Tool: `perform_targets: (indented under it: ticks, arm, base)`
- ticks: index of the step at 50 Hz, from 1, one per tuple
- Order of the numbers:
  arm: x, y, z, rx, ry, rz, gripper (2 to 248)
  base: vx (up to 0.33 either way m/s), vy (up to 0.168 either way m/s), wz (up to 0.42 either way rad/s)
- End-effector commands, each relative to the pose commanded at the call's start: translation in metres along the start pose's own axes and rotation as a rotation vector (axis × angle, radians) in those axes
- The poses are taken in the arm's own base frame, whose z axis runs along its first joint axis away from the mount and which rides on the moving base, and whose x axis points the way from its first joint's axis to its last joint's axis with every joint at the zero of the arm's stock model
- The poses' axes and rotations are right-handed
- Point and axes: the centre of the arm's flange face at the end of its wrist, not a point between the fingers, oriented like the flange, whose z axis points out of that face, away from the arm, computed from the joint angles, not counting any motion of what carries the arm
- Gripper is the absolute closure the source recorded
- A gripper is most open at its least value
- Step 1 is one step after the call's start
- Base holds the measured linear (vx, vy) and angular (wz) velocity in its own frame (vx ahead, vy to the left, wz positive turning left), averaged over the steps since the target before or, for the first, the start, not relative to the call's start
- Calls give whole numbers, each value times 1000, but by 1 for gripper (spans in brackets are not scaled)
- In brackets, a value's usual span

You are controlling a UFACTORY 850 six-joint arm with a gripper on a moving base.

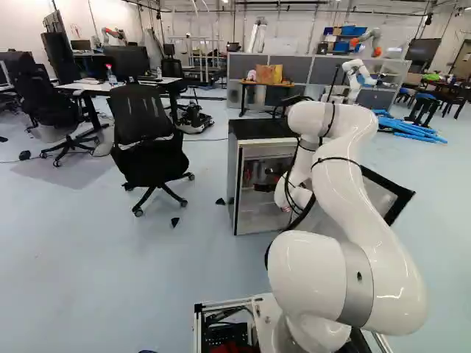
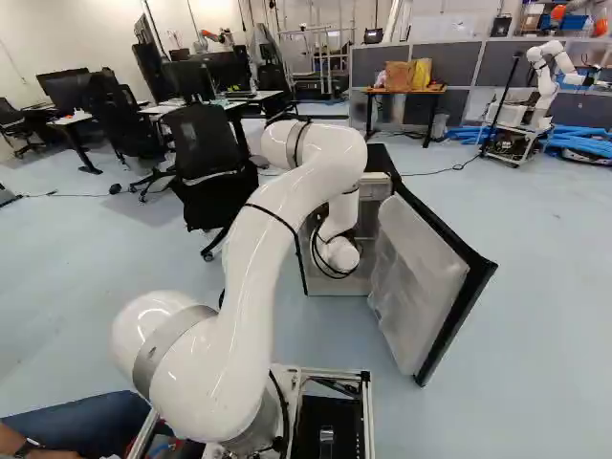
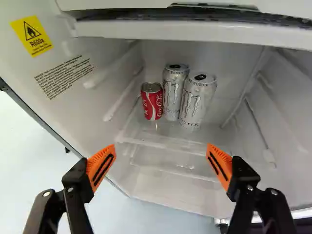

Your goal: Grab a drink from the fridge

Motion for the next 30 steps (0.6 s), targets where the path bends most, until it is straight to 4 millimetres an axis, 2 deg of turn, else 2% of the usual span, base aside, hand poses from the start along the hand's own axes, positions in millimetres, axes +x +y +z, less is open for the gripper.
perform_targets:
  ticks: [30]
  arm:
    - [-22, 4, 41, 15, 130, -13, 3]
  base:
    - [0, 0, 0]
